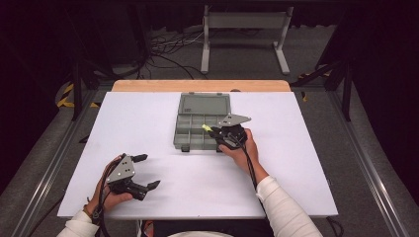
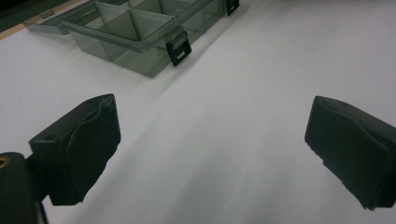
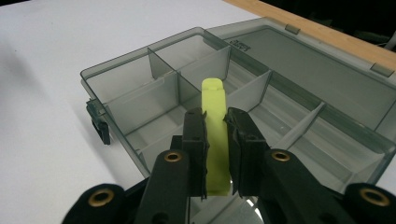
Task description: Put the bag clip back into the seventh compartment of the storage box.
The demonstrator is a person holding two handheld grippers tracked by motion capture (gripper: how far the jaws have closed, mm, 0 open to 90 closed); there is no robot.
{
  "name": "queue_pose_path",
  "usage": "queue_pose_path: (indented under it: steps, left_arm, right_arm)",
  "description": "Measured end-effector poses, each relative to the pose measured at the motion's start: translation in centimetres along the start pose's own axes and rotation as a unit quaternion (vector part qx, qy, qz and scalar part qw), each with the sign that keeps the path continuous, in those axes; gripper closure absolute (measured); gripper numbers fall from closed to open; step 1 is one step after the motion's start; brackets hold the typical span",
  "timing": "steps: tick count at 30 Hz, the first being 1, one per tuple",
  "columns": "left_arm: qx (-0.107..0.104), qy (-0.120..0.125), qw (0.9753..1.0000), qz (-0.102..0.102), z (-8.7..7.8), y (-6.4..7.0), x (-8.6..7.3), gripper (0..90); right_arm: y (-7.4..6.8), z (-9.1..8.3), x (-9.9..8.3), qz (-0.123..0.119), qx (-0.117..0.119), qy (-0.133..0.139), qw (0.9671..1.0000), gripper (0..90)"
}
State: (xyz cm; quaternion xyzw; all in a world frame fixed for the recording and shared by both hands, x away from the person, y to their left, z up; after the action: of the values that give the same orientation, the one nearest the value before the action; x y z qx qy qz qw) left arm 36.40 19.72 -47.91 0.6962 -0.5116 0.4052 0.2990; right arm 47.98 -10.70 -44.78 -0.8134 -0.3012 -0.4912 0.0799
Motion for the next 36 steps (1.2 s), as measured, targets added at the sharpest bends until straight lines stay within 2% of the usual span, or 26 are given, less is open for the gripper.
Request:
queue_pose_path:
  steps: [2,11,14,21,27,36]
  left_arm:
    - [0.000,-0.001,1.0000,0.001,0.0,0.0,0.0,4.2]
    - [0.003,-0.002,1.0000,0.001,0.0,0.0,0.0,4.2]
    - [0.001,-0.002,1.0000,0.001,0.0,0.0,0.0,4.2]
    - [0.001,-0.002,1.0000,0.000,-0.1,0.0,0.0,4.2]
    - [0.001,-0.003,1.0000,0.001,-0.1,0.0,0.0,4.2]
    - [0.000,-0.003,1.0000,0.000,0.0,0.0,-0.1,4.2]
  right_arm:
    - [0.1,0.3,-0.3,0.000,-0.002,-0.007,1.0000,79.0]
    - [-0.2,0.6,-0.3,-0.002,-0.002,-0.007,1.0000,78.9]
    - [-0.7,0.7,-0.4,-0.013,-0.003,-0.012,0.9998,78.9]
    - [-1.1,0.8,-0.5,-0.023,-0.005,-0.016,0.9996,78.8]
    - [-0.7,0.8,-0.7,-0.014,-0.012,-0.019,0.9996,77.3]
    - [-0.7,0.9,-0.7,-0.017,-0.015,-0.021,0.9995,76.3]
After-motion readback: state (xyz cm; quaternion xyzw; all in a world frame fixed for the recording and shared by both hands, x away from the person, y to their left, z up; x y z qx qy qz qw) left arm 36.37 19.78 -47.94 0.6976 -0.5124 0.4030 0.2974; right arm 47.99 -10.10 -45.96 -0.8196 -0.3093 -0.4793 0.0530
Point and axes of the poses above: each handheld gripper's, and its own axes: z roughly forward along the jaws, x roughly out of its top, y roughly to its right, the point moved 4 cm from there along z, roughly forward along the jaws, and after that the axes turned 14 degrees about -x, right-handed, at the moved point
